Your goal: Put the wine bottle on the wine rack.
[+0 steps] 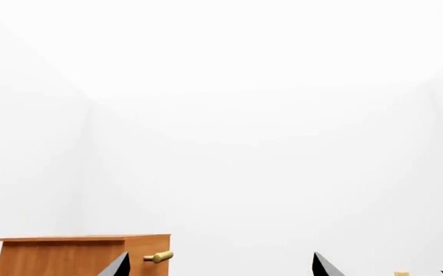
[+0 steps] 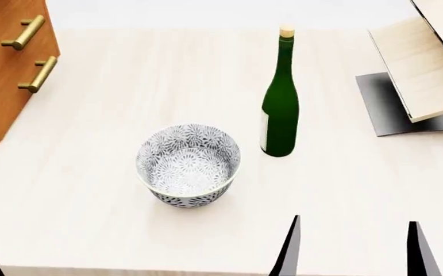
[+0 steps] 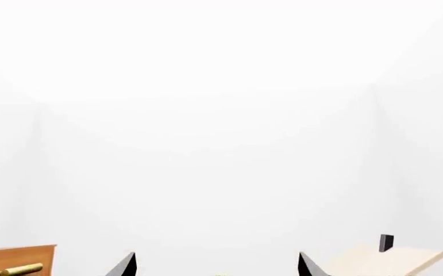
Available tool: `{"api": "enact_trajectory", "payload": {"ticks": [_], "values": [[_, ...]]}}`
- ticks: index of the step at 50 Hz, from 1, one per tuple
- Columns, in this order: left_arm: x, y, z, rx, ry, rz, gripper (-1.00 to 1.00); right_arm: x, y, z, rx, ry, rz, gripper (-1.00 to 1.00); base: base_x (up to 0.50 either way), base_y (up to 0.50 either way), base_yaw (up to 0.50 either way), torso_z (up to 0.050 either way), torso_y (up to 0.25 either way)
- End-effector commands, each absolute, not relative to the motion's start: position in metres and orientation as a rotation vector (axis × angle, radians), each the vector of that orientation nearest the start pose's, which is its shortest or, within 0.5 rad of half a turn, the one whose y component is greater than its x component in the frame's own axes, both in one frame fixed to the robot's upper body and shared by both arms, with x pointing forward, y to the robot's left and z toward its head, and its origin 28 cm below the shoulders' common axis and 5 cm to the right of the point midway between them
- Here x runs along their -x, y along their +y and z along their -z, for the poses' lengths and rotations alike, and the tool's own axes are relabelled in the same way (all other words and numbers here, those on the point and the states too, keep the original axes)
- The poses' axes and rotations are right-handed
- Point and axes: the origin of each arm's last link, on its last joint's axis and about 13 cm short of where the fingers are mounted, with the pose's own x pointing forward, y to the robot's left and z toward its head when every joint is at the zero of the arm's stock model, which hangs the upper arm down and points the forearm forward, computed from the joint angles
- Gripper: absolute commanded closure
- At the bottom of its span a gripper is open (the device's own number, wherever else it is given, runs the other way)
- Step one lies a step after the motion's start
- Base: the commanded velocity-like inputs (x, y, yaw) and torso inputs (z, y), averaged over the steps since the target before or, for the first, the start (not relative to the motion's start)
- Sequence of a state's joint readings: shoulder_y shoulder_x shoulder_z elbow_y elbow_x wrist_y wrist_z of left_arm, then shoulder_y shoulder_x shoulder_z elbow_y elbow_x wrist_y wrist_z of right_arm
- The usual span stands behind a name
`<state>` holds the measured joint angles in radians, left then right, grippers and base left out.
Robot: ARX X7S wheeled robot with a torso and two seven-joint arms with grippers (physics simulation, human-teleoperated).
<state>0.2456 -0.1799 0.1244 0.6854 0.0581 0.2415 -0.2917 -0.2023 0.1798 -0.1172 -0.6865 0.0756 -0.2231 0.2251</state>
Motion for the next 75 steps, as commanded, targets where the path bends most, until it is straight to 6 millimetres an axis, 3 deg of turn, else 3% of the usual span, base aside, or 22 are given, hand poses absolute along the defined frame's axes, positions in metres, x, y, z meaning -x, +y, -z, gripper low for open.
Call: {"api": "enact_trajectory", "payload": {"ticks": [1, 75], "values": [[-0.1444, 0.2033, -0.1275, -0.041, -0.686, -0.077, -1.0, -0.1518, -0.0955, -0.133, -0.064, -0.676, 0.011, -1.0, 0.07, 0.0, 0.0, 0.0, 0.0], [-0.1453, 0.2027, -0.126, -0.034, -0.682, -0.069, -1.0, -0.1532, -0.0944, -0.1305, -0.064, -0.663, 0.01, -1.0, 0.09, 0.0, 0.0, 0.0, 0.0]]}}
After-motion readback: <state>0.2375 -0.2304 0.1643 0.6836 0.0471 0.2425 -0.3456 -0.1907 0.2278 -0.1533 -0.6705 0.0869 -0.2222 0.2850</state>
